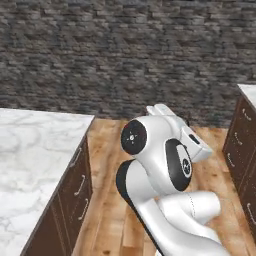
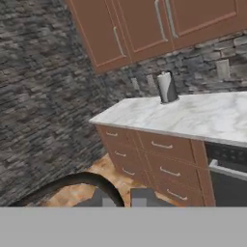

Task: Open the cabinet, pick the kettle from the cabinet, and place it in the sink.

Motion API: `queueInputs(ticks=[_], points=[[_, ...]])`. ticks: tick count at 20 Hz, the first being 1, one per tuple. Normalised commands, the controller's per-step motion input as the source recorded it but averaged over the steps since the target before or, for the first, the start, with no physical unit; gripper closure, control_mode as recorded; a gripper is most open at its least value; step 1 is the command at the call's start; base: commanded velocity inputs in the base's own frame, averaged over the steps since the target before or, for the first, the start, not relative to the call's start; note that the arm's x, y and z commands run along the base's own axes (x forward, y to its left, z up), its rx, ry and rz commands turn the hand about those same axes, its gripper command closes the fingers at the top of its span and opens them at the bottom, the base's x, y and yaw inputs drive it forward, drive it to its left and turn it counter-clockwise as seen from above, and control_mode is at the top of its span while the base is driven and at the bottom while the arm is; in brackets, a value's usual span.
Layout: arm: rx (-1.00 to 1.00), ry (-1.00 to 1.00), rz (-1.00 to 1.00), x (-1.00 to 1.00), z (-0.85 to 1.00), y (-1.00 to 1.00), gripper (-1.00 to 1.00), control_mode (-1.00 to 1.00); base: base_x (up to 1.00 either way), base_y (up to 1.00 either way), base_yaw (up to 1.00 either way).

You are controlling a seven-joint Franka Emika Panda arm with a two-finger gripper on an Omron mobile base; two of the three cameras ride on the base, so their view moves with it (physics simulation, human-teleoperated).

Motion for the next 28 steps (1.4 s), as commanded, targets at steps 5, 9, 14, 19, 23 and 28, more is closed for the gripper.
queueInputs(ticks=[5,9,14,19,23,28], points=[[0.0,0.0,0.0,0.0,0.0,0.0,1.0,1.0,0.05,0.0,0.85],[0.0,0.0,0.0,0.0,0.0,0.0,1.0,1.0,0.09,0.0,0.79],[0.0,0.0,0.0,0.0,0.0,0.0,1.0,1.0,0.14,0.0,0.73],[0.0,0.0,0.0,0.0,0.0,0.0,1.0,1.0,0.22,0.0,0.65],[0.0,0.0,0.0,0.0,0.0,0.0,1.0,1.0,0.3,0.04,0.53],[0.0,0.0,0.0,0.0,0.0,0.0,1.0,1.0,0.35,0.21,0.27]])
